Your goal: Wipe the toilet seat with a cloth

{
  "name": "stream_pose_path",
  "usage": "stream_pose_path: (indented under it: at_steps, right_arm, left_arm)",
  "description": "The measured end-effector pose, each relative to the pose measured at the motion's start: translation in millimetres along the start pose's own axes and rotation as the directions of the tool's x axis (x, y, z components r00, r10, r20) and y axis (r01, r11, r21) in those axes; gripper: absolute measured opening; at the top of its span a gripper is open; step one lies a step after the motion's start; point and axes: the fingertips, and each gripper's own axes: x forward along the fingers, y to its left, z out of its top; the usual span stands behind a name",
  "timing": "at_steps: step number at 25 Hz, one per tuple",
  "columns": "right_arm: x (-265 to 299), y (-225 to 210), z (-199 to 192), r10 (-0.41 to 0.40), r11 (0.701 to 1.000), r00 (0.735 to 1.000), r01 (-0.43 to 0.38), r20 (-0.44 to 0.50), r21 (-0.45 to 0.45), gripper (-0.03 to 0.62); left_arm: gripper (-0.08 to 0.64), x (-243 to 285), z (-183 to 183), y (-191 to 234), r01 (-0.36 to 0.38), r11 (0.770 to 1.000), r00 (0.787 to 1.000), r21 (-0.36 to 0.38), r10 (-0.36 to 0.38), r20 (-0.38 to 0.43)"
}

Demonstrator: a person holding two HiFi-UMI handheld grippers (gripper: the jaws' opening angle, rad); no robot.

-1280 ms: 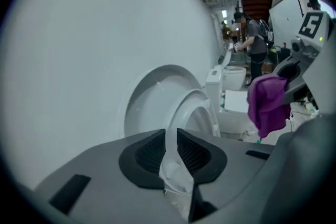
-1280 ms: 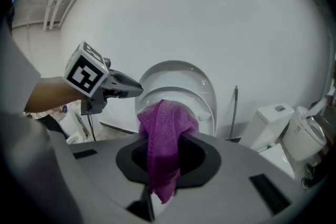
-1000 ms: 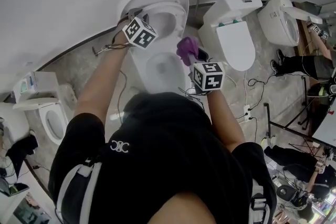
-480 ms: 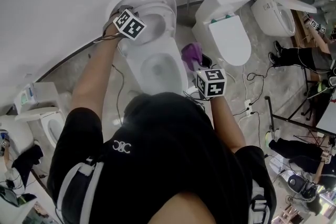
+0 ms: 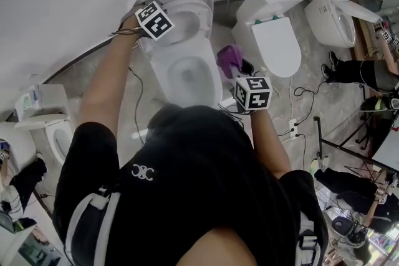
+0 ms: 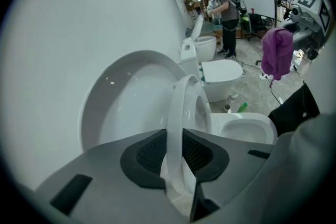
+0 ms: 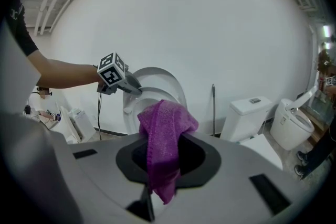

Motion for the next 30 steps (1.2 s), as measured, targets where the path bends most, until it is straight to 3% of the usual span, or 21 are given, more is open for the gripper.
stream_pose_path:
  at_steps: [3, 8, 10, 13, 14, 19, 21, 26, 28, 30]
  right_arm:
    - [2.4, -2.2, 1.5, 0.011, 1.0, 1.0, -0.011, 0.007, 0.001, 0.063]
    - [6.7, -1.9, 4.7, 0.037, 0.999, 0.999, -0.037, 0.019, 0.013, 0.063]
    - [7.3, -3.3, 1.9, 0.05, 0.999, 0.999, -0.05, 0.019, 0.01, 0.063]
    - [2.9, -7.8, -5.4, 0.073, 0.997, 0.997, -0.074, 0.017, 0.01, 0.063]
    - [0.8, -10.6, -8.0, 0.081, 0.997, 0.997, -0.081, 0.017, 0.01, 0.063]
    - [-10.0, -26.9, -17.8, 0.128, 0.992, 0.992, -0.128, 0.018, 0.001, 0.063]
    - [-11.4, -32.3, -19.4, 0.154, 0.988, 0.988, -0.154, 0.021, -0.012, 0.063]
    - [-11.1, -40.3, -36.0, 0.219, 0.974, 0.976, -0.22, -0.007, -0.053, 0.063]
    - [-10.0, -39.3, -42.0, 0.244, 0.968, 0.97, -0.245, -0.02, -0.062, 0.063]
    - [-7.4, -37.6, -47.6, 0.266, 0.961, 0.963, -0.268, -0.034, -0.065, 0.063]
  left_arm:
    - [0.088, -4.3, -0.9, -12.6, 0.087, 0.996, 0.993, 0.034, -0.084, -0.083]
    - [0.089, -13.4, -2.5, -32.4, 0.224, 0.975, 0.964, 0.008, -0.22, -0.148]
    - [0.091, -21.7, -4.6, -47.7, 0.304, 0.953, 0.937, -0.008, -0.3, -0.178]
    - [0.095, -34.0, -2.3, -84.7, 0.463, 0.886, 0.871, -0.033, -0.461, -0.169]
    - [0.098, -37.3, -1.4, -94.7, 0.489, 0.871, 0.858, -0.035, -0.488, -0.163]
    - [0.103, -50.0, -0.6, -139.1, 0.494, 0.869, 0.854, -0.022, -0.49, -0.173]
    - [0.112, -55.6, -1.2, -165.2, 0.521, 0.853, 0.836, -0.017, -0.515, -0.192]
    - [0.164, -65.3, -9.8, -260.8, 0.618, 0.786, 0.77, -0.001, -0.606, -0.199]
    - [0.172, -66.2, -9.4, -298.1, 0.621, 0.783, 0.774, 0.032, -0.606, -0.181]
    - [0.172, -63.9, -20.2, -317.7, 0.577, 0.815, 0.801, 0.057, -0.552, -0.232]
